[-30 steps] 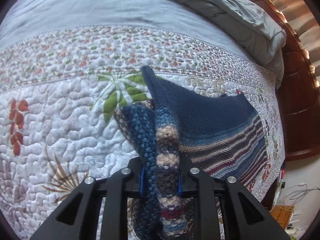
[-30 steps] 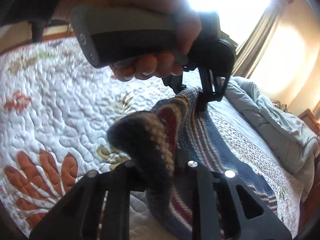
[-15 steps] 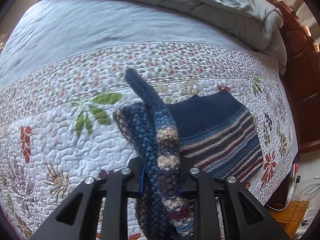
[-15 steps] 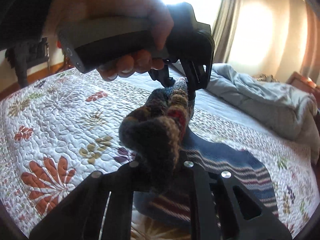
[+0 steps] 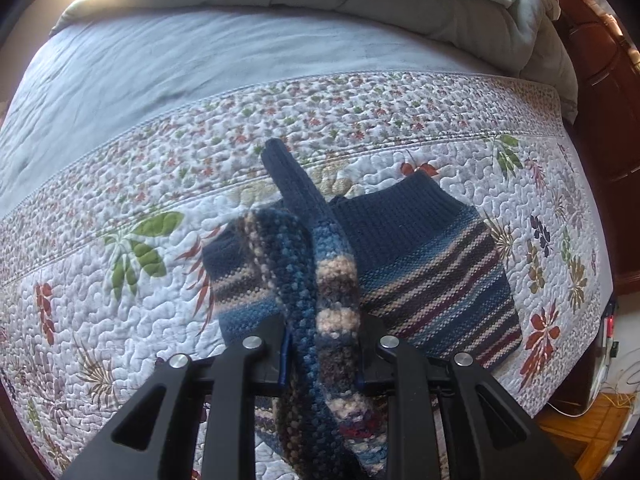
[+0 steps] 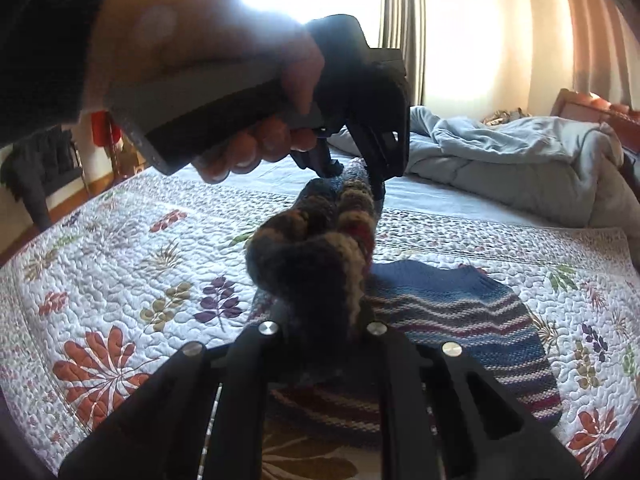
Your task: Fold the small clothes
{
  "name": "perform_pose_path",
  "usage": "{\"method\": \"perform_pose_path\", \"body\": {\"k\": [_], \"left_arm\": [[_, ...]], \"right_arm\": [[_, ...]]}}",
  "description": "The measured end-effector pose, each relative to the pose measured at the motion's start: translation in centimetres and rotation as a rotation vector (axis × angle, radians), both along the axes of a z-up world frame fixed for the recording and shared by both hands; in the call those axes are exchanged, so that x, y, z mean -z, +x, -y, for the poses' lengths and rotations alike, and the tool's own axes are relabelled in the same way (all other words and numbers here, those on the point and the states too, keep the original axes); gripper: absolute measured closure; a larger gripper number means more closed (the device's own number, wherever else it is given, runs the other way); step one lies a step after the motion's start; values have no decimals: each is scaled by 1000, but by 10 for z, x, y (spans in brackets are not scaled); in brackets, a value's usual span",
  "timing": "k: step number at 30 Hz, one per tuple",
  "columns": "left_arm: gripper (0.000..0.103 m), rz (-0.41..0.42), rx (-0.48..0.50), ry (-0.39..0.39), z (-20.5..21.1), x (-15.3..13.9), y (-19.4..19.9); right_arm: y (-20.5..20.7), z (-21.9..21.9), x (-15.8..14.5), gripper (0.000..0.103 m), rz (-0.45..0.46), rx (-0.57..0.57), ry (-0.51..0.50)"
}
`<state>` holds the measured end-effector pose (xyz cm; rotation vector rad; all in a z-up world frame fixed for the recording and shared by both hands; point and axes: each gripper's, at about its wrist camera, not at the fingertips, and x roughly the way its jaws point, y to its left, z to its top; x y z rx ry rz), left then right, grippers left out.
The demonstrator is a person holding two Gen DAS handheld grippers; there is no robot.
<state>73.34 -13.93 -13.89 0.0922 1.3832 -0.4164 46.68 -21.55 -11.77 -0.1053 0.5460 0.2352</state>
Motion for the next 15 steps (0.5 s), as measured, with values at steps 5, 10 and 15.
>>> {"method": "perform_pose_path", "body": {"k": [5, 10, 15], "left_arm": [[81, 9, 17, 23, 24, -7, 0], [81, 15, 27, 49, 42, -8, 1], [81, 16, 32, 55, 60, -11, 3]], "right_arm": [[0, 20, -4, 92, 5, 22, 42], [1, 37, -4, 92, 3, 44, 90], [3, 51, -4, 92, -4, 48, 129]]}}
